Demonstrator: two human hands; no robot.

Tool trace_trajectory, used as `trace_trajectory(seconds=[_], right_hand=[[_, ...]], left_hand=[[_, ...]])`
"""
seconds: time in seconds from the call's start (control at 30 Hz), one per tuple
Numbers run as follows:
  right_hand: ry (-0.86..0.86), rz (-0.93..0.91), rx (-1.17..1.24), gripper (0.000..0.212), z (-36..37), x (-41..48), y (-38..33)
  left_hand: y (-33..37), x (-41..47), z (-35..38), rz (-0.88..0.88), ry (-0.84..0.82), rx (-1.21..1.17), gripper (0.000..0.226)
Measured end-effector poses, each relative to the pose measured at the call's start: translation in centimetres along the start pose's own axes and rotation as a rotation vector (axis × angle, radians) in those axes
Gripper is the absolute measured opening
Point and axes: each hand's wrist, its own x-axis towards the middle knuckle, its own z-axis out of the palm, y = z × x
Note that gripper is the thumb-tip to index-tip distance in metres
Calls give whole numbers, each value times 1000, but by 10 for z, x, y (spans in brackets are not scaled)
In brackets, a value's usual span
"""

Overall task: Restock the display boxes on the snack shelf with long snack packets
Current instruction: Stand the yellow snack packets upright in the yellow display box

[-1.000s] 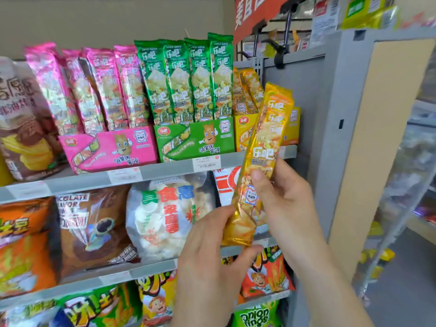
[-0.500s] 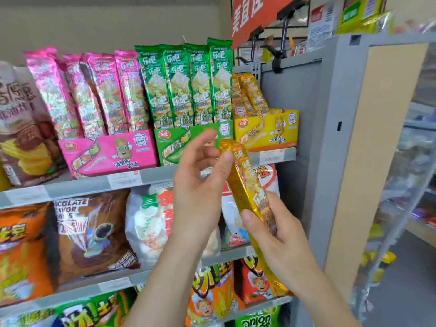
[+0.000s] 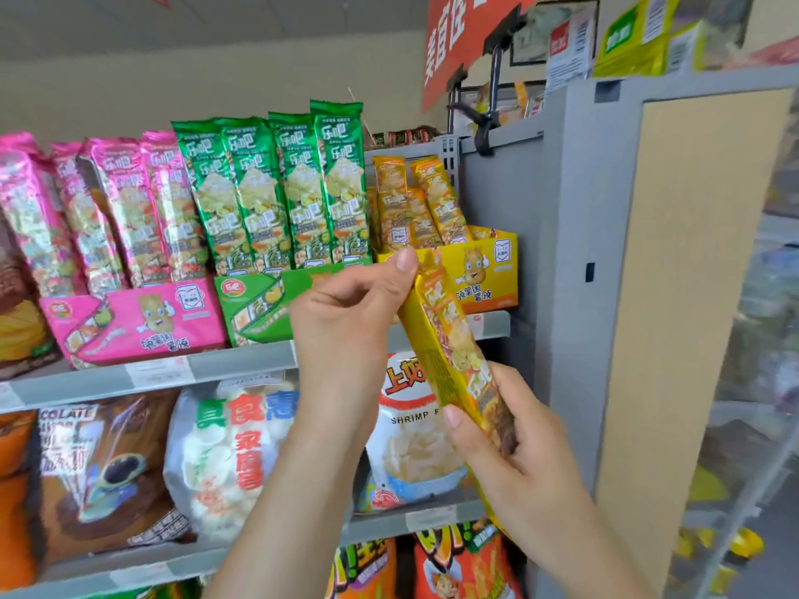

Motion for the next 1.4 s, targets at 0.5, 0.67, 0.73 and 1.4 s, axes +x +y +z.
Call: trace_trajectory(seconds=[0.5, 0.67, 0.73, 1.4], right_hand=[[140, -245, -573, 88, -28, 25, 15], [-158, -31, -51, 81, -30, 24, 26], [-164, -20, 22, 77, -27, 23, 29], [233, -56, -146, 48, -23, 32, 6]], left_hand=[[24, 8, 20, 67, -96, 191, 17], [29, 24, 28, 30, -26, -15, 23], [30, 29, 33, 16, -54, -36, 22], [8, 9, 55, 36, -204, 118, 102]])
